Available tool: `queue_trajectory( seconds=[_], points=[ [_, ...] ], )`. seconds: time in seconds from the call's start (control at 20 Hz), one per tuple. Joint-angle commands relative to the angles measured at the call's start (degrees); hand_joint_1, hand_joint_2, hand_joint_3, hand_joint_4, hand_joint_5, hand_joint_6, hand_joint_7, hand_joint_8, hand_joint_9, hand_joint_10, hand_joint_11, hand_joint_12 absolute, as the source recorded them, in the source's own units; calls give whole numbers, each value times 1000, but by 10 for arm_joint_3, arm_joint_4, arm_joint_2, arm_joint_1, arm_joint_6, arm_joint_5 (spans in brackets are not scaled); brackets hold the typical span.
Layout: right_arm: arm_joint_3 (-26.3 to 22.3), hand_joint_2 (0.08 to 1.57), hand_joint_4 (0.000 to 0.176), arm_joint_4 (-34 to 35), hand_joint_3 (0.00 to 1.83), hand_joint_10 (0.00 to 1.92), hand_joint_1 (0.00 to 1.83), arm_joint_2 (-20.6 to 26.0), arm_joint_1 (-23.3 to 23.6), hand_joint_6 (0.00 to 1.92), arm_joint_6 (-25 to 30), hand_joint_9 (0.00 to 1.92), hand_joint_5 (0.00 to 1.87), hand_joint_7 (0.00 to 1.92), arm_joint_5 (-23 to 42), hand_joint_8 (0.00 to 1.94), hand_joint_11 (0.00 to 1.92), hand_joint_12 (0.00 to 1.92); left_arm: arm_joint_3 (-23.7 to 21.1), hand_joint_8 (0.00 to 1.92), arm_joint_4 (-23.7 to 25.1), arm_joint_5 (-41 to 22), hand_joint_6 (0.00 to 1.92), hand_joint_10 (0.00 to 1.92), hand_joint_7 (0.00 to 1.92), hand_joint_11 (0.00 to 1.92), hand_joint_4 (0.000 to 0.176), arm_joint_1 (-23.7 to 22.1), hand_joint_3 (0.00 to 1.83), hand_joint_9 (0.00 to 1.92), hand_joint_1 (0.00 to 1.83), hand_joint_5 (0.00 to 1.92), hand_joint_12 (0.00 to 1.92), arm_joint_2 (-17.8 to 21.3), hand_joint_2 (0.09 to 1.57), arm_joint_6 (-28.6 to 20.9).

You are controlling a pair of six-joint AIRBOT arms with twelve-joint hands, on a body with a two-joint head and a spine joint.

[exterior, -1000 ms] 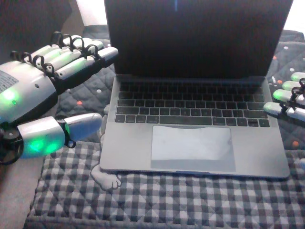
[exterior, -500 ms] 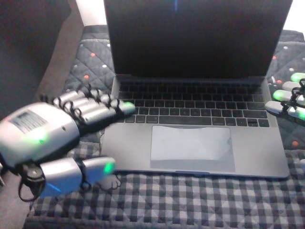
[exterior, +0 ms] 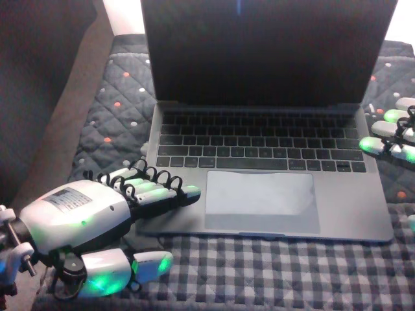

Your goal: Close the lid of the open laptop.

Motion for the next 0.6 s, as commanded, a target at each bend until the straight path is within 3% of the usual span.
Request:
queue_trajectory(
  seconds=[0.0,0.05,0.1,0.15,0.2,0.25,0.35,0.45,0.5,0.55],
  points=[
    [1,1365,45,8,5,0,0,5,8,0,-2,0,0,0,70,0,0,0,-1,10,3,-42,13,43,245,0,1,-1,0,259,250,213,790,-4,1375,-7],
    [1,1355,43,8,0,0,0,5,8,0,-2,0,0,0,74,0,0,0,2,8,3,-38,7,44,246,0,11,2,0,265,212,203,799,-10,1378,-10],
    [1,1372,63,8,8,0,0,5,9,0,-2,0,0,0,76,0,0,0,5,3,3,-37,3,39,237,0,20,4,2,255,173,188,782,-14,1384,-17],
    [1,1391,106,8,16,0,0,5,12,0,-2,0,0,0,79,0,0,0,7,2,3,-35,1,32,226,0,21,6,3,244,153,184,735,-17,1387,-24],
    [1,1404,124,7,21,0,0,5,20,0,-2,0,0,0,81,0,0,0,7,3,3,-33,1,26,210,0,23,7,2,231,151,176,683,-17,1387,-24],
    [1,1425,100,0,22,0,15,5,34,0,-2,0,0,0,81,0,0,0,8,4,3,-32,3,23,211,0,14,7,3,225,139,180,666,-17,1392,-24],
    [2,1423,96,-11,18,0,16,4,64,0,-2,0,0,0,81,0,0,0,7,3,3,-35,7,22,211,0,22,8,0,227,157,179,627,-17,1387,-24],
    [11,1428,64,-22,11,0,206,-5,97,0,-2,0,0,0,76,0,0,0,7,1,3,-35,1,15,200,0,25,8,2,215,147,171,638,-17,1393,-24],
    [17,1424,79,-25,5,0,278,-13,114,0,-2,0,0,0,69,0,0,0,8,2,3,-35,1,14,201,0,23,8,4,213,141,170,633,-17,1396,-24],
    [23,1425,74,-29,5,0,271,-19,132,0,-2,0,0,0,62,0,0,0,8,0,3,-35,0,11,194,0,23,8,6,206,141,164,632,-17,1402,-24]
  ],
)
